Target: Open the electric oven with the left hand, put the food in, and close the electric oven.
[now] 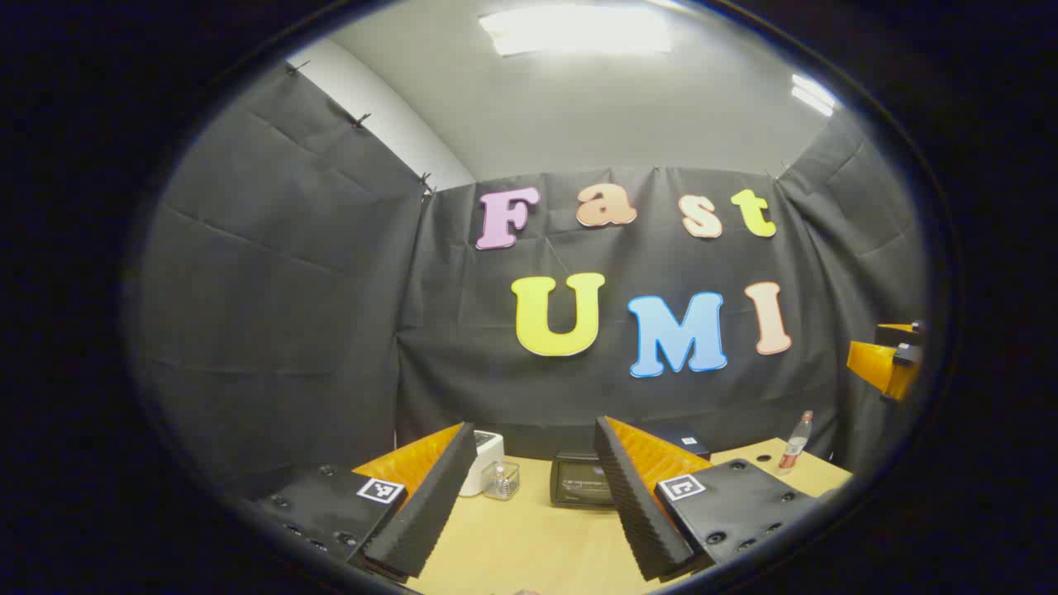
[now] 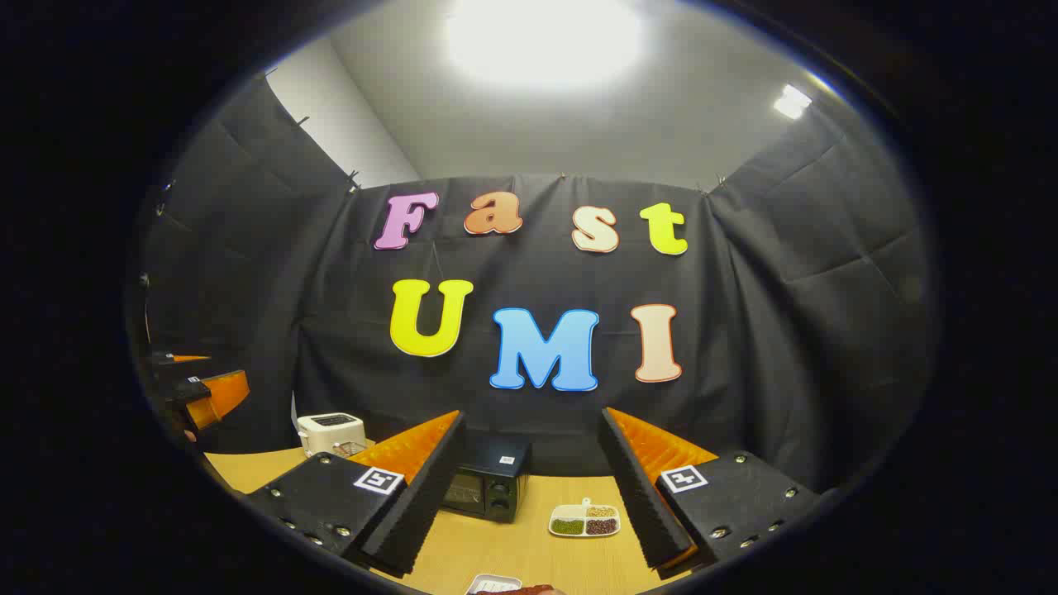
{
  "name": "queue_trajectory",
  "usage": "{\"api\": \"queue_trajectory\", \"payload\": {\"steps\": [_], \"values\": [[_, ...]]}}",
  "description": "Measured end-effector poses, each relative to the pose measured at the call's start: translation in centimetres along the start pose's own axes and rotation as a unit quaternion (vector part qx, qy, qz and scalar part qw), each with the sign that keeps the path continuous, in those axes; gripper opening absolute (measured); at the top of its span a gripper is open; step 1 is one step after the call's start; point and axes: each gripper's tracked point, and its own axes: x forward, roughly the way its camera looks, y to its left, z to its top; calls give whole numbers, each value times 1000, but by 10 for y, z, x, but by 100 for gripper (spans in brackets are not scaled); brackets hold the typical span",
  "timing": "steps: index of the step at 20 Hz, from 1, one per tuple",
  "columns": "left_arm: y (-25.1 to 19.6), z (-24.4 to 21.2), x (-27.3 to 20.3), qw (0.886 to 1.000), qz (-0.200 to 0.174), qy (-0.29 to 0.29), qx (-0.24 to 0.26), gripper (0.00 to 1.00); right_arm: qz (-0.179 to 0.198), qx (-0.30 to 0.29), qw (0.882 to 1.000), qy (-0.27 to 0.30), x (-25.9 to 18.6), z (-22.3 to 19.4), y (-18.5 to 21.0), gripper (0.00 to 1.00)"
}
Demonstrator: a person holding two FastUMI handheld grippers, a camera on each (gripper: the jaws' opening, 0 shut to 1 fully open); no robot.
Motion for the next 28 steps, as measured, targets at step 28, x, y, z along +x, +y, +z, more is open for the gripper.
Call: {"api": "queue_trajectory", "payload": {"steps": [28], "values": [[-86,-43,109,998,-54,9,-35,97,-28,11,999,23,8,-32,-82,97]]}}
